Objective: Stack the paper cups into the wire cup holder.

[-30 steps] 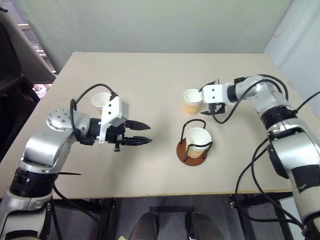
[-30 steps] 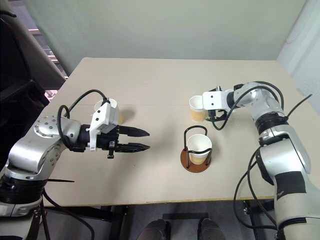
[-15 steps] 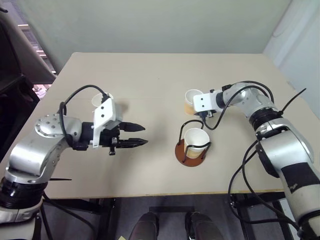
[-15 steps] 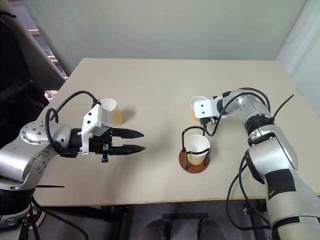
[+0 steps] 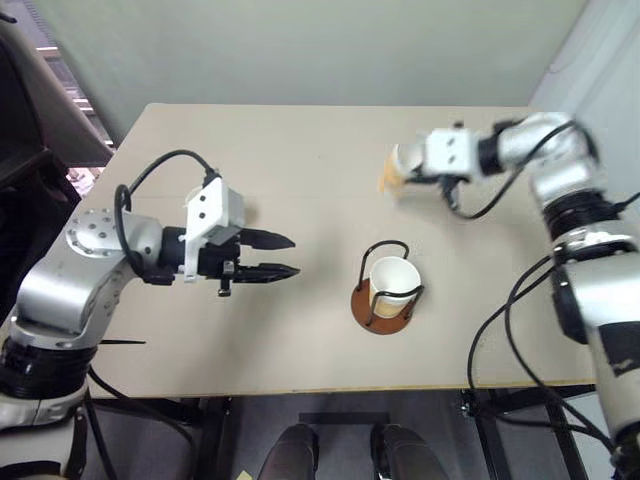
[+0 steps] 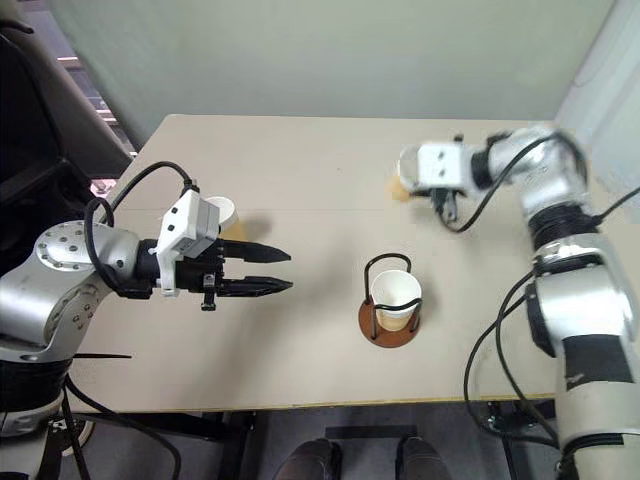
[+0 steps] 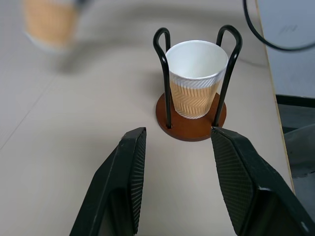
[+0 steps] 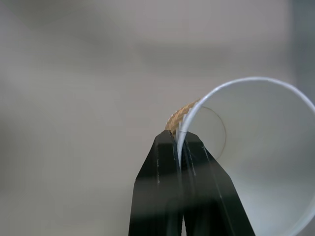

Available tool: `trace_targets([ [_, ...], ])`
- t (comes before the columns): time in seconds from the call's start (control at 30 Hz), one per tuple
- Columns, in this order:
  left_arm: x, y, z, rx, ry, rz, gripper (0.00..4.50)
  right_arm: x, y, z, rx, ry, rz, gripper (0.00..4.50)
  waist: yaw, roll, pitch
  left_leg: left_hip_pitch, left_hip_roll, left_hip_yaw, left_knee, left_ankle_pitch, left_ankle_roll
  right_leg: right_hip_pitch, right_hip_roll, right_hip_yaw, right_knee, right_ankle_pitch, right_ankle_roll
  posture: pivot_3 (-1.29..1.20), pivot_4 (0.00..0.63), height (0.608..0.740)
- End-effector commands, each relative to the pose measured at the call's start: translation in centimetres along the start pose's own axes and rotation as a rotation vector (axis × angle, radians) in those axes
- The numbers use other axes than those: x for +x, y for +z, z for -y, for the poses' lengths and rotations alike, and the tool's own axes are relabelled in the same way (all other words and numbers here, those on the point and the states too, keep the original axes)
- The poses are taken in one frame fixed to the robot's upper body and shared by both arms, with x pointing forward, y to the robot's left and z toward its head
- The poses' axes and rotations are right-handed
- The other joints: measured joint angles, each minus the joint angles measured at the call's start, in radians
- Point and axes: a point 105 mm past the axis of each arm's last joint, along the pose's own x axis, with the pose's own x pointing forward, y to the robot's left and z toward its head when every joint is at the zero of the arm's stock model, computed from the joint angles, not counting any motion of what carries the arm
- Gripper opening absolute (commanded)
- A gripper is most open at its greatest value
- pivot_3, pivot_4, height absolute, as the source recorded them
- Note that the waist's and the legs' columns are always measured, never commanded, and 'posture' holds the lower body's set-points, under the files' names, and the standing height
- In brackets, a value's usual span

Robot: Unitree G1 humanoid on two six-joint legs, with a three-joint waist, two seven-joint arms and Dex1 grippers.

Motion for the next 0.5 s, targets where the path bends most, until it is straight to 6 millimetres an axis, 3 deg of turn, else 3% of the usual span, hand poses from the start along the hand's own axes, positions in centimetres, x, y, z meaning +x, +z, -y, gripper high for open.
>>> trace_targets([
  [0.03, 0.2, 0.2, 0.0, 0.029, -0.018, 0.009, 2.22, -4.4, 5.1, -1.5, 0.026, 0.116, 0.181, 0.03, 0.003, -0.001, 0.000, 0.000, 0.000, 0.000, 0.000, 0.000, -0.001, 0.000, 0.000, 0.000, -0.001, 0.000, 0.000, 0.00, 0.150, 0.740],
  [0.13, 0.7, 0.1, 0.2, 0.026, -0.049, 0.016, 2.22, -6.0, 7.6, -6.2, 0.072, 0.282, 0.217, 0.03, 0.012, -0.001, 0.000, -0.002, 0.001, -0.001, 0.003, 0.002, -0.001, 0.003, 0.002, -0.001, -0.001, -0.002, 0.000, 0.00, 0.150, 0.740],
  [0.23, 1.1, 0.2, 0.4, 0.033, -0.086, 0.020, 2.22, -6.3, 8.3, -9.1, 0.102, 0.370, 0.206, 0.03, 0.004, -0.001, 0.000, -0.002, 0.001, 0.000, 0.003, 0.002, -0.001, 0.004, 0.002, 0.001, -0.002, -0.003, 0.001, 0.00, 0.150, 0.740],
  [0.4, 1.3, -0.1, 0.0, 0.040, -0.093, -0.003, 2.22, -6.0, 8.3, -9.9, 0.138, 0.376, 0.205, 0.03, -0.008, -0.002, 0.000, 0.005, 0.001, 0.002, 0.003, 0.002, -0.002, 0.004, 0.002, 0.002, 0.000, -0.002, 0.001, 0.00, 0.150, 0.740],
  [0.5, 1.3, -0.1, 0.0, 0.040, -0.092, 0.000, 2.22, -5.3, 8.5, -10.5, 0.131, 0.388, 0.207, 0.03, -0.009, -0.002, 0.000, 0.007, 0.003, 0.002, 0.002, -0.001, 0.010, 0.004, 0.002, 0.001, 0.005, -0.001, -0.002, 0.00, 0.150, 0.740],
])
